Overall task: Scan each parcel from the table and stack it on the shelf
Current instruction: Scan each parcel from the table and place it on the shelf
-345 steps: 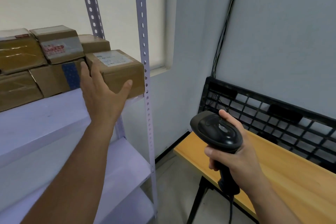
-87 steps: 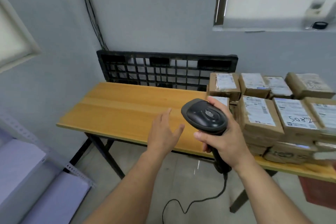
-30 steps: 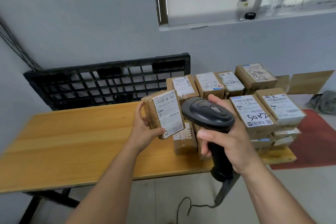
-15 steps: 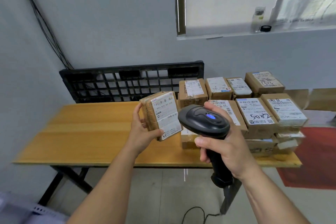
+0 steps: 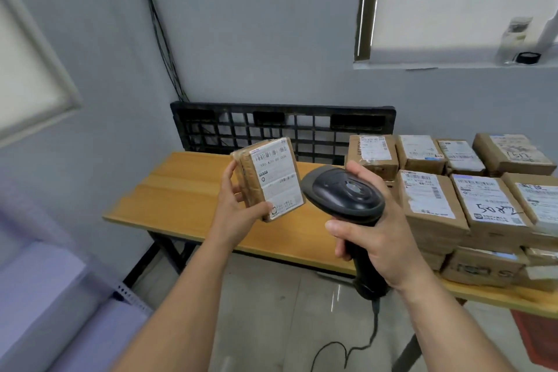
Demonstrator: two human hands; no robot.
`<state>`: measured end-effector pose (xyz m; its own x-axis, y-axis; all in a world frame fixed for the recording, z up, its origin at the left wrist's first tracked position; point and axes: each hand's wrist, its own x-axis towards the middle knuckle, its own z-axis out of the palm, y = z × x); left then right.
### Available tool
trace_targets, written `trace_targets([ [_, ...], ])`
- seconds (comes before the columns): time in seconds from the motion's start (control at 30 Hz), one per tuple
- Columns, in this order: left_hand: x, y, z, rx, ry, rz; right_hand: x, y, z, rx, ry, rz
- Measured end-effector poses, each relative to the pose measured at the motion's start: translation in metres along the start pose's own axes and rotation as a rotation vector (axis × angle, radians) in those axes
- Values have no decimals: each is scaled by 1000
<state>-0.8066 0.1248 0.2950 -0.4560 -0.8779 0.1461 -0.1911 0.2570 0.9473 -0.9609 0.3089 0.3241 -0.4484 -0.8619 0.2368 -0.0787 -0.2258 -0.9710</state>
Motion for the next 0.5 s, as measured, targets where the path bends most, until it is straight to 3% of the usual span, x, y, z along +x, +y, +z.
trace_targets([
  [0.5,-29,-1,-210,18,482,-70,57,-6,179,37,-322,-58],
])
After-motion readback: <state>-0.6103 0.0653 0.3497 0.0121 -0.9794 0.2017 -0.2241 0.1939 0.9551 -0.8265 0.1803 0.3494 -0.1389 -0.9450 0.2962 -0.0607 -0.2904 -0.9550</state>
